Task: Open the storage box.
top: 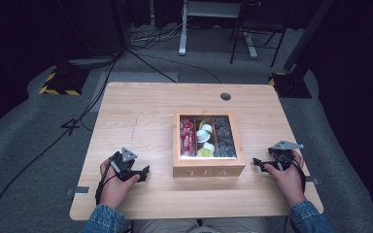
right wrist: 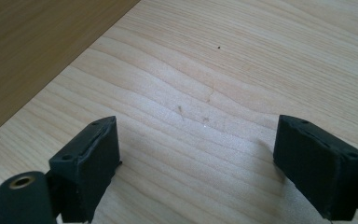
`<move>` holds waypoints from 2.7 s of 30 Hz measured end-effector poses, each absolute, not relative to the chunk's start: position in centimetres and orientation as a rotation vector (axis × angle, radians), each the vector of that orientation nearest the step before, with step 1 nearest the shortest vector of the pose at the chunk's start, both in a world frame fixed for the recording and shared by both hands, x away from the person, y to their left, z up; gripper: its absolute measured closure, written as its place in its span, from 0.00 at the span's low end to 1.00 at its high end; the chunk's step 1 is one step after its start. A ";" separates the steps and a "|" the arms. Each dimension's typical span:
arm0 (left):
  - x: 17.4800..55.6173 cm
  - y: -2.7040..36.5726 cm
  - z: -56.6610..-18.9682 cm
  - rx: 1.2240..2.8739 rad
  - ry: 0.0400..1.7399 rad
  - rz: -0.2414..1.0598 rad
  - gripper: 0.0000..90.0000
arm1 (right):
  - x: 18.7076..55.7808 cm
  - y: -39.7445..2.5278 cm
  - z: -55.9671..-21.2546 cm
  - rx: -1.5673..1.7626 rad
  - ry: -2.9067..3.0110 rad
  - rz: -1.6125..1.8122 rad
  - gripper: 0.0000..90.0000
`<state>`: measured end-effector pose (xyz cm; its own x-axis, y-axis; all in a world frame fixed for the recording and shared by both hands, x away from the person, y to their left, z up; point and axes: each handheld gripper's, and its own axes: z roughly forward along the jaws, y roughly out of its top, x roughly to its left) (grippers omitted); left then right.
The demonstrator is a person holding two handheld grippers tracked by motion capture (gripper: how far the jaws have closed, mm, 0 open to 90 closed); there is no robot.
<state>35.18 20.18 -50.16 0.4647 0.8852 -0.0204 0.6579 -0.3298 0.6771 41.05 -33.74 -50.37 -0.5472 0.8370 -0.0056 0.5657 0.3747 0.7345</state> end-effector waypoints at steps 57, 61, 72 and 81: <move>30.4 13.8 -42.5 2.000 0.966 0.351 0.32 | 41.0 -33.7 -50.4 1.219 2.262 0.987 0.16; 30.4 12.9 -43.3 1.985 0.957 0.350 0.32 | 41.0 -33.7 -50.4 1.220 2.262 0.987 0.16; 30.8 11.6 -45.5 1.996 0.946 0.389 0.48 | 41.0 -33.7 -50.4 1.220 2.262 0.987 0.16; 30.9 11.5 -45.8 2.044 0.916 0.409 0.78 | 41.0 -33.7 -50.4 1.220 2.262 0.987 0.16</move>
<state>30.91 11.52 -45.78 0.6800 0.7321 -0.0405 0.4591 -0.3821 0.8020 41.04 -33.74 -50.38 -0.5477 0.8367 -0.0053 0.5651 0.3745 0.7351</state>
